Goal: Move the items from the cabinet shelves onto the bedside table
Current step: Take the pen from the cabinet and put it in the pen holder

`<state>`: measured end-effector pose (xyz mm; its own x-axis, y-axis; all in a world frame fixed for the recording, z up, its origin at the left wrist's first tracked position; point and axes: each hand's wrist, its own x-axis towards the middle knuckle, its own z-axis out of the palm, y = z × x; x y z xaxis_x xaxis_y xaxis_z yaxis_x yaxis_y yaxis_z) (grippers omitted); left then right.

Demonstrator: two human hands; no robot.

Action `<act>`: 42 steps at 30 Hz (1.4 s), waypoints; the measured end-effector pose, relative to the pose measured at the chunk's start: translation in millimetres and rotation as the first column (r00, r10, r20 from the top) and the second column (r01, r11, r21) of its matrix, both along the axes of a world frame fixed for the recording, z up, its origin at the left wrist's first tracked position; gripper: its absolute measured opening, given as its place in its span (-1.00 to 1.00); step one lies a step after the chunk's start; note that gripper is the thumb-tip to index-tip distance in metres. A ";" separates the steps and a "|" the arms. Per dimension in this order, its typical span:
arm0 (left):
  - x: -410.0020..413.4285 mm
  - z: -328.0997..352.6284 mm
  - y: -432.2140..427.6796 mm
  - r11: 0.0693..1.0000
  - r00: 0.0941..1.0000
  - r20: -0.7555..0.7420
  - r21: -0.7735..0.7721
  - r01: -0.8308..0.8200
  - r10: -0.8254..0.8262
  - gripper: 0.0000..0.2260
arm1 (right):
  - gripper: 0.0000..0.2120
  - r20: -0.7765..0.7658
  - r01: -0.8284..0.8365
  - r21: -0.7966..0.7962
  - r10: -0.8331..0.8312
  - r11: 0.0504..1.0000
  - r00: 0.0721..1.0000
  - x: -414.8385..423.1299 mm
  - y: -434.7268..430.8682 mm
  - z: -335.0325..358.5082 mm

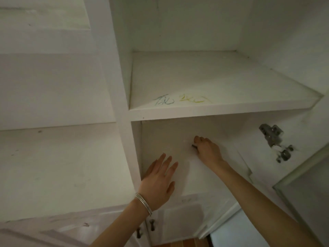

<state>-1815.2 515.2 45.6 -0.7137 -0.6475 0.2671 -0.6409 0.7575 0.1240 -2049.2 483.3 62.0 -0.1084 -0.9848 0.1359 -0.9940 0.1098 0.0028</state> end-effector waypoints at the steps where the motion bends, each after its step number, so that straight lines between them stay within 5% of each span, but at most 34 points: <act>1: -0.9 -0.9 -2.6 1.000 1.000 0.007 -0.002 0.020 -0.020 -0.52 | -0.73 0.005 0.020 0.014 -0.020 1.000 1.000 -1.2 9.3 1.7; 6: -12.3 2.8 -11.2 0.986 0.986 0.017 -0.035 0.164 -0.164 -0.53 | -0.66 0.104 0.146 -0.001 -0.145 0.989 0.984 -1.6 74.4 12.6; 10: -28.5 9.7 -3.7 0.941 0.942 -0.028 -0.075 0.331 -0.334 -0.53 | -0.81 0.192 0.302 -0.017 -0.293 0.953 0.937 14.1 139.7 27.5; 16: -50.0 9.4 36.5 0.755 0.753 -0.058 -0.071 0.652 -0.656 -0.53 | -0.82 0.416 0.647 -0.014 -0.584 0.762 0.697 71.3 259.9 38.1; 19: -49.3 8.1 75.6 0.591 0.590 -0.042 -0.087 0.802 -0.806 -0.54 | -0.73 0.485 0.778 -0.005 -0.679 0.628 0.551 118.1 325.5 40.0; 23: -40.6 4.7 146.6 0.301 0.300 -0.024 -0.086 0.950 -0.954 -0.56 | -0.86 0.540 0.910 -0.049 -0.755 0.412 0.371 197.5 413.3 38.8; 28: -9.5 13.2 261.7 -0.058 -0.060 -0.031 -0.079 0.995 -0.998 -0.52 | -0.92 0.631 0.993 -0.079 -0.767 0.086 0.116 307.6 515.3 39.6; 35: 106.1 23.6 439.4 -0.516 -0.519 0.015 -0.148 0.844 -0.854 -0.64 | -0.95 0.595 0.919 -0.108 -0.765 -0.380 -0.246 509.5 631.9 39.9; 42: 301.3 17.0 599.5 -0.822 -0.817 0.099 -0.120 0.557 -0.568 -0.56 | -0.89 0.579 0.680 -0.002 -0.556 -0.733 -0.596 764.2 713.1 39.0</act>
<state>-1513.8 1114.8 62.7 0.2623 0.9261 0.2711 0.9641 -0.2638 -0.0317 -1285.0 1196.4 101.0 -0.5476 0.8352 0.0504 0.6685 0.4730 -0.5739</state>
